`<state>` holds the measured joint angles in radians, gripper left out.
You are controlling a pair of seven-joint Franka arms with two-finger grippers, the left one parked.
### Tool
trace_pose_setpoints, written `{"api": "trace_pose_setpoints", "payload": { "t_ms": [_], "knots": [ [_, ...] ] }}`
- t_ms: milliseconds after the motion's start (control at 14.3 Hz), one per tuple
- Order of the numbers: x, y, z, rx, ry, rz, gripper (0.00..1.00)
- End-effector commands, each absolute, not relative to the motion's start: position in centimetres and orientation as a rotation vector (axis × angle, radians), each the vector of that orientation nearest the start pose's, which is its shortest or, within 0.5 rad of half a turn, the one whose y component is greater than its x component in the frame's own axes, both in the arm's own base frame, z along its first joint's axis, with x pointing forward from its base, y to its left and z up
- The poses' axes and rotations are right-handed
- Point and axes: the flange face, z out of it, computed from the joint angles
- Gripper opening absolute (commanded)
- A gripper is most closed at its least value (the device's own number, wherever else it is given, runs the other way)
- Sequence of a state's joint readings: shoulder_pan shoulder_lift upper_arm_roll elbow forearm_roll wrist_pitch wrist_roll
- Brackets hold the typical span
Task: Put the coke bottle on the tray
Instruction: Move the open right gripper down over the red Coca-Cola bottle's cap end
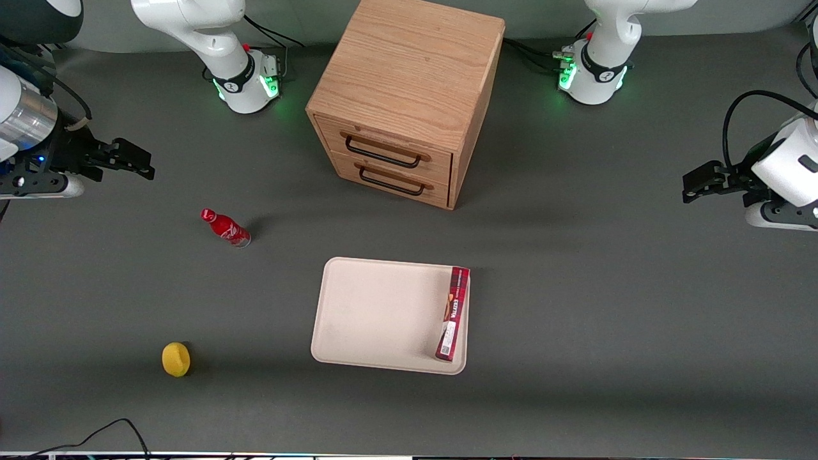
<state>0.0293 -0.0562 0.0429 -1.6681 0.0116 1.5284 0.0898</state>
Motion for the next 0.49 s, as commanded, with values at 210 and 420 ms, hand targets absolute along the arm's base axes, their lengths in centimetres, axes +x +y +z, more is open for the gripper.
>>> {"api": "trace_pose_setpoints", "payload": {
  "t_ms": [210, 420],
  "knots": [
    [54.4, 4.2, 60.9, -3.097, 0.008, 0.147, 1.00],
    [54.4, 2.9, 58.8, -3.092, 0.063, 0.246, 1.00]
  ]
}}
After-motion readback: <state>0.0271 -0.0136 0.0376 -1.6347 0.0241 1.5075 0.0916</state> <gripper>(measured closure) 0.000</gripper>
